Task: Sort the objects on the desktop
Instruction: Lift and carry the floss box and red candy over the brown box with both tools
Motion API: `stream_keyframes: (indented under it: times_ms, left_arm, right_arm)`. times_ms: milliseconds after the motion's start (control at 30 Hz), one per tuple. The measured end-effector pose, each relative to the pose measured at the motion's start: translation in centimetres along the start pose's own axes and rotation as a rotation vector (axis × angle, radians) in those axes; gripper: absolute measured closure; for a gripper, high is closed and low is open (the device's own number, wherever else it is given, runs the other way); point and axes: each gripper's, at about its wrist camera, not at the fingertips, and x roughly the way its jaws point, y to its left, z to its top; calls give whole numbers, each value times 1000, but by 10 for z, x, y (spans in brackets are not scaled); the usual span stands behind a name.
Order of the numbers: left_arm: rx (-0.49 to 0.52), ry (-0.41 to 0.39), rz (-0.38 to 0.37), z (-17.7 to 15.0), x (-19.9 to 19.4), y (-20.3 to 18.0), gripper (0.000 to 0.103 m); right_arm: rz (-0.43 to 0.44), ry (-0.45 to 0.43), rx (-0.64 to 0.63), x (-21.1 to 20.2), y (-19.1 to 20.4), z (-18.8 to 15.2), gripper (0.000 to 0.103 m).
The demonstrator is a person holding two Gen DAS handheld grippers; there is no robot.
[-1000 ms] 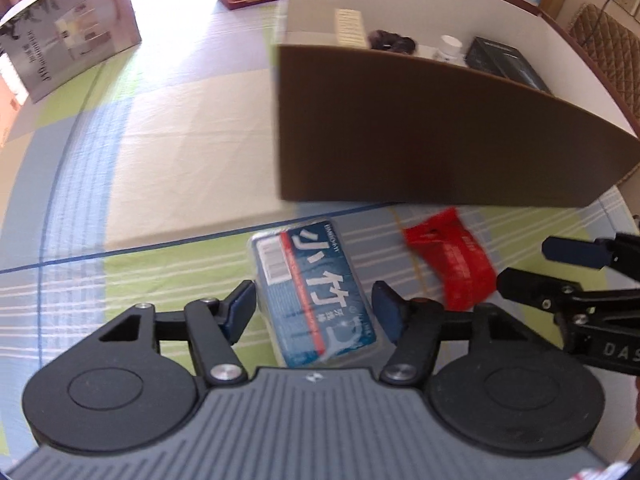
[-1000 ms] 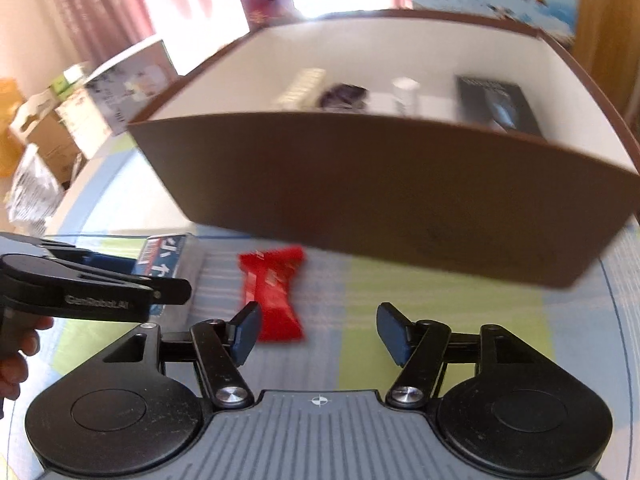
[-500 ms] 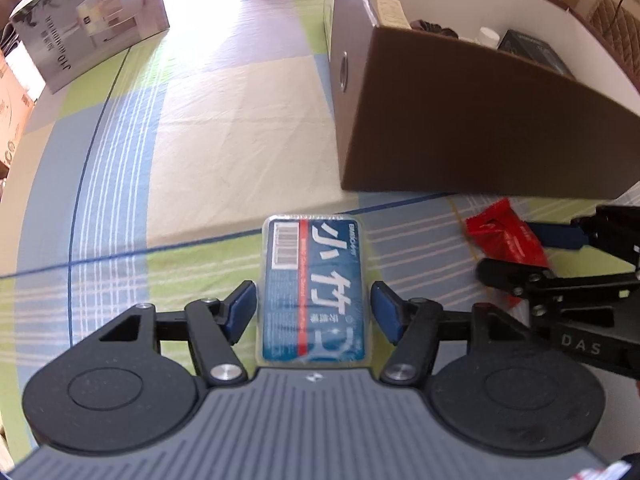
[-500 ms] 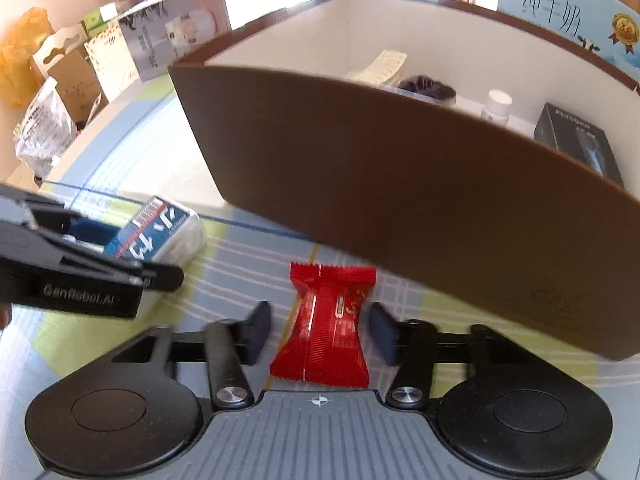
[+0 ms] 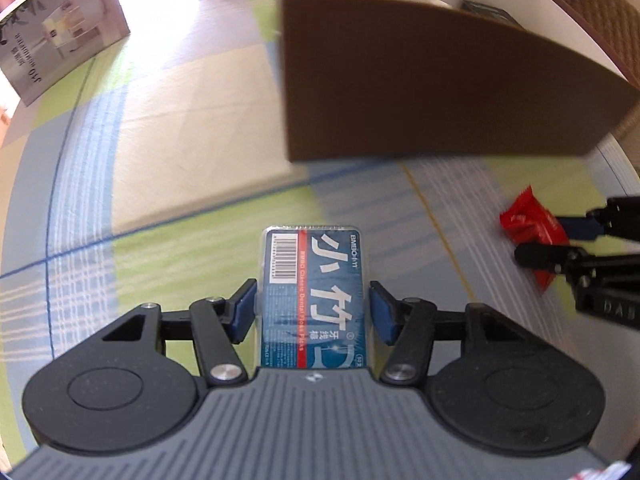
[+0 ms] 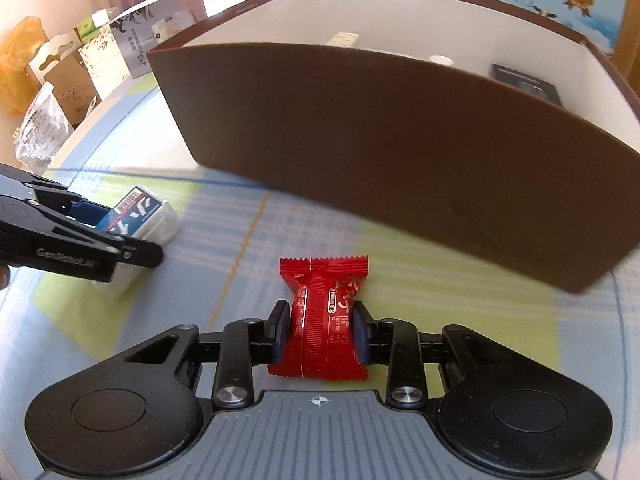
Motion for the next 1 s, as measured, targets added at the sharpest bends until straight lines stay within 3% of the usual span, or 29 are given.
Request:
stream_keyframes:
  times_ms: [267, 300, 367, 433, 500, 600, 1000]
  left_arm:
    - [81, 1, -32, -27, -12, -34, 50]
    - [86, 3, -29, -26, -11, -35, 49]
    - [88, 2, -25, -23, -9, -38, 48]
    - [91, 3, -25, -20, -7, -40, 47]
    - [98, 6, -26, -19, -7, -43, 49]
    - [103, 9, -30, -22, -8, -47, 49]
    - [74, -37, -43, -28, -39, -53, 49]
  right_arm:
    - [-42, 7, 6, -22, -9, -27, 70]
    - [-44, 3, 10, -23, -9, -28, 68]
    - [-54, 6, 15, -21, -9, -28, 46]
    - [-73, 7, 3, -19, -7, -28, 45]
    - [-86, 10, -10, -19, -4, -29, 48]
    - [-83, 6, -18, -24, -3, -31, 74]
    - [-3, 27, 34, -50, -5, -36, 77]
